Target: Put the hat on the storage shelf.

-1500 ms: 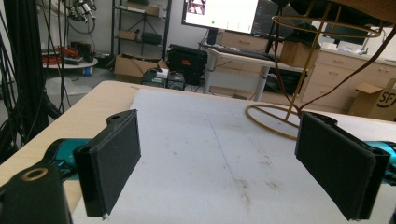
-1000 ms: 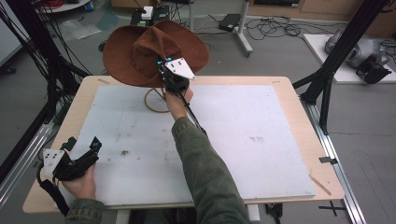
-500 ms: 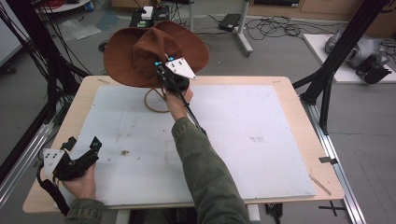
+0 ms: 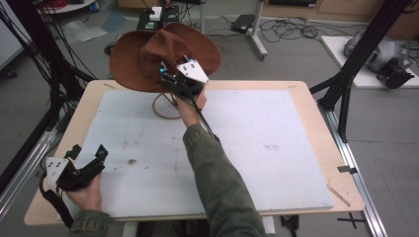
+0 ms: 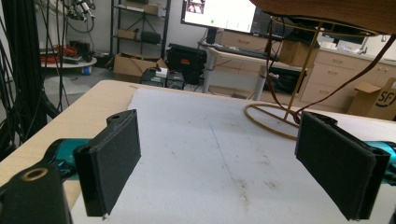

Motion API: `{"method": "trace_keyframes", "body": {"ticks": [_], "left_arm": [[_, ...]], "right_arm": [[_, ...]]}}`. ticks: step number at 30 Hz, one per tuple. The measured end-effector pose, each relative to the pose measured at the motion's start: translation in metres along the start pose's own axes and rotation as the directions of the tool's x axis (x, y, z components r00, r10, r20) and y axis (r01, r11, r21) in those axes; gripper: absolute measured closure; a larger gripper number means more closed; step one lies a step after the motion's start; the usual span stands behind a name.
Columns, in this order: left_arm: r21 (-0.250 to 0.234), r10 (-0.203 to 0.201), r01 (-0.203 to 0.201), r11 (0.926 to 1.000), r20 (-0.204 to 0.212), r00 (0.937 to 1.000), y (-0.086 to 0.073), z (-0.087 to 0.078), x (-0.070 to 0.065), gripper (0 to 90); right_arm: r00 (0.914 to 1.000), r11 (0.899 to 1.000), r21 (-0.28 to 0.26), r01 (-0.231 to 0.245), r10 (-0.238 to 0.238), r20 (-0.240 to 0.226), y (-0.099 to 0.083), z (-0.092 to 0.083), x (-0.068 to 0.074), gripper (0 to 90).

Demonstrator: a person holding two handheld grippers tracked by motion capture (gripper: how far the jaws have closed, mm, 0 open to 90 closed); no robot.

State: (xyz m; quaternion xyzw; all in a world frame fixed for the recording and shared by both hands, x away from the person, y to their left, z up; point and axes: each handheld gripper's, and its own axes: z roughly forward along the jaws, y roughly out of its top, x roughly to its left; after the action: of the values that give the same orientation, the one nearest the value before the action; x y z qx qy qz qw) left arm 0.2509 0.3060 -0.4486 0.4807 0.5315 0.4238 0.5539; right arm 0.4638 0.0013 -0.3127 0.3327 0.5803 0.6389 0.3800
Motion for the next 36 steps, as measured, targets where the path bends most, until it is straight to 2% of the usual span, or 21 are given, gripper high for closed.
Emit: {"method": "trace_keyframes", "body": {"ticks": [12,17,23,30,36], "left_arm": [[-0.004,0.003,-0.003,1.0,0.001,1.0,0.0,0.001,-0.001,14.4],[-0.004,0.003,-0.003,1.0,0.005,1.0,0.0,0.0,-0.002,14.4],[-0.009,0.005,-0.005,1.0,0.003,1.0,0.001,-0.001,-0.003,14.4],[-0.01,0.011,-0.011,0.9999,0.0,0.9999,0.002,-0.003,-0.004,14.5],[-0.008,0.017,-0.017,0.9998,0.007,0.9998,0.001,-0.002,-0.005,14.5]], "right_arm": [[1.0,0.999,-0.039,-0.008,0.008,0.004,0.011,-0.009,-0.005,12.9],[0.9999,0.999,-0.048,0.015,-0.015,-0.001,0.02,-0.02,-0.01,12.2],[0.9989,0.997,-0.056,0.046,-0.045,0.017,0.028,-0.042,-0.022,12.0],[0.9958,0.996,-0.052,0.068,-0.065,0.065,0.021,-0.077,-0.039,12.0],[0.993,0.997,-0.061,0.052,-0.045,0.109,0.018,-0.103,-0.059,11.9]]}}
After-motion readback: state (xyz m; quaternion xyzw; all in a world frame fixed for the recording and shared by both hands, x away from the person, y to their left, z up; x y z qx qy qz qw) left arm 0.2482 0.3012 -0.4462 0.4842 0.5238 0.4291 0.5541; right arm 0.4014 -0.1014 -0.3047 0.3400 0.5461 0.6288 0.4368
